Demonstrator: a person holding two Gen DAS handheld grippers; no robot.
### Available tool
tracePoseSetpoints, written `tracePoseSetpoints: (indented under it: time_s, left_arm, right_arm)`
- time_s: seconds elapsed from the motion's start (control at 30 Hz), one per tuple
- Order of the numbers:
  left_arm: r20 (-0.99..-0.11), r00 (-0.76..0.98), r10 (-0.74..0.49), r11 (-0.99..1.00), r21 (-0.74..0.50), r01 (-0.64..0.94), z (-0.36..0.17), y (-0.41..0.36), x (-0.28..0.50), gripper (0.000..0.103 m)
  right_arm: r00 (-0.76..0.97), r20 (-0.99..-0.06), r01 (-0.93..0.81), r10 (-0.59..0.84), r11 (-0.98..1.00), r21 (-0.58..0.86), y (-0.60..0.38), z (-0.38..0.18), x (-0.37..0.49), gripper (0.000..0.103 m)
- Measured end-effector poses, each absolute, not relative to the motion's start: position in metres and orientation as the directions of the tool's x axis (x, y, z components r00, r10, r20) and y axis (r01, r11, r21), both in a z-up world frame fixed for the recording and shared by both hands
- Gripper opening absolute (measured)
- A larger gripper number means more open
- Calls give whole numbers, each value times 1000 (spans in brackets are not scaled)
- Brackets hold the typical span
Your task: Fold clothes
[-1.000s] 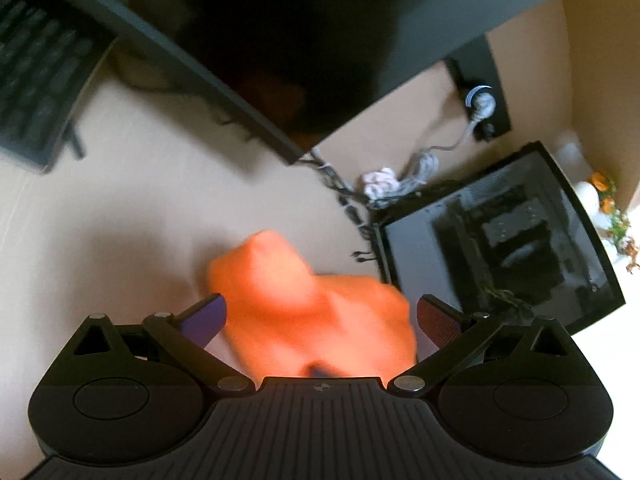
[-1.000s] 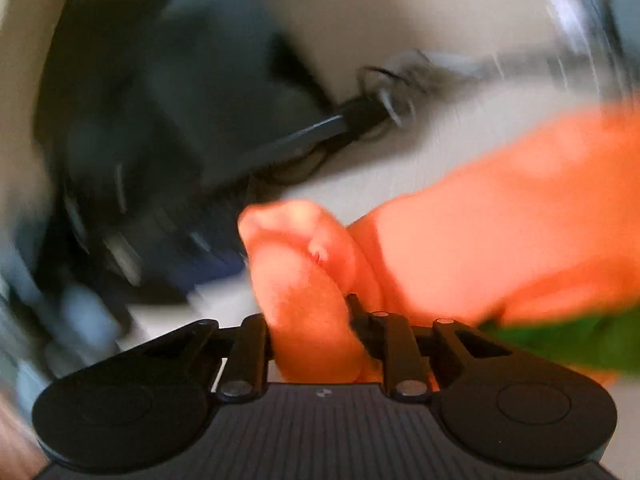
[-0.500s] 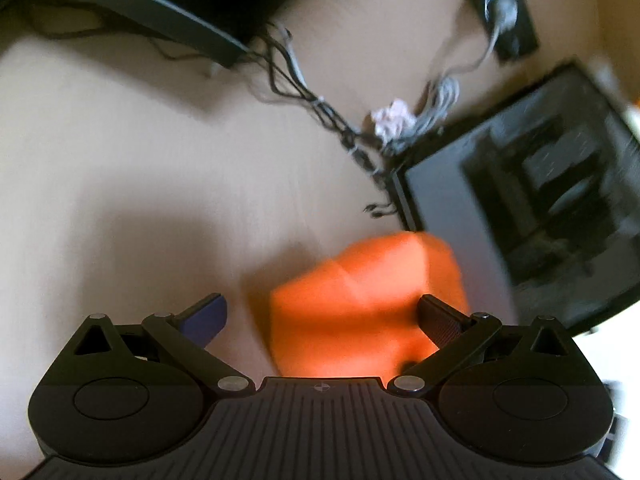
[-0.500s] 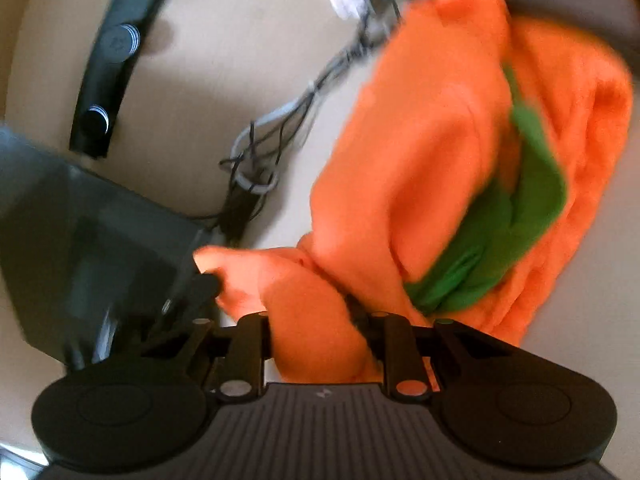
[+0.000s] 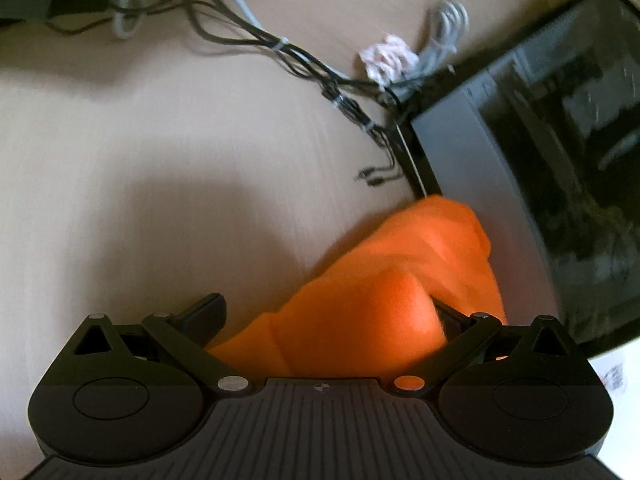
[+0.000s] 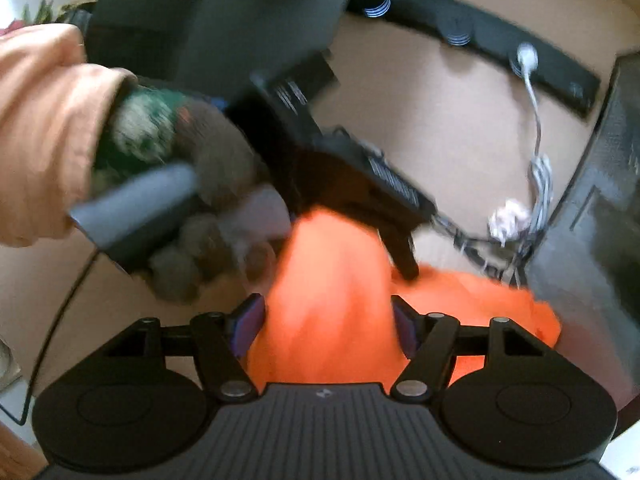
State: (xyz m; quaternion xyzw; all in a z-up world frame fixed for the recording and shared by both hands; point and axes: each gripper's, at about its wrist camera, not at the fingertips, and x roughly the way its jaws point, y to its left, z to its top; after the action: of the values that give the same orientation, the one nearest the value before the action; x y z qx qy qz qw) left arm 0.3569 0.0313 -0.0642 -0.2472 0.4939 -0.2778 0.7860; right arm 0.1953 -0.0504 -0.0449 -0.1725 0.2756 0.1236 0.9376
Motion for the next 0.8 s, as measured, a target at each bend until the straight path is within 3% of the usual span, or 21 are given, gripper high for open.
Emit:
tracePoseSetpoints:
  time_s: [0.07, 0.13, 0.23, 0.4, 0.5, 0.63, 0.73, 0.8]
  left_arm:
    - [-589, 400, -702, 690, -701, 178, -52, 52, 346, 103]
    - [-534, 447, -717, 655, -736, 171, -39, 75, 334, 103]
    - [-478, 525, -704, 642, -744, 183, -17, 122, 308, 103]
    - [-496, 654, -571, 725, -678, 119, 12, 204, 265, 103]
    - [-522, 695, -495, 783, -615, 96, 19, 239, 240, 103]
    - [-524, 665, -533, 788, -594, 164, 15, 250, 216, 103]
    - [-521, 551, -652, 730, -628, 271, 0, 223, 208, 103]
    - [-518, 447, -729, 677, -644, 357, -10, 190, 207, 103]
  right_arm:
    - [785, -599, -312, 157, 936, -163, -58, -49, 211, 58]
    - [764, -615, -329, 194, 938, -112, -57, -45, 213, 32]
    - [744, -619, -390, 253, 916, -94, -23, -39, 220, 27]
    - [625, -555, -638, 549, 769, 42, 58, -19, 214, 29]
    - [642, -507, -684, 575, 728, -40, 73, -1, 195, 54]
    - [784, -508, -536, 357, 802, -263, 42, 4, 193, 60]
    - [824, -544, -428, 159, 804, -413, 21, -12, 208, 60]
    - [815, -572, -404, 99, 805, -435, 12, -20, 221, 63]
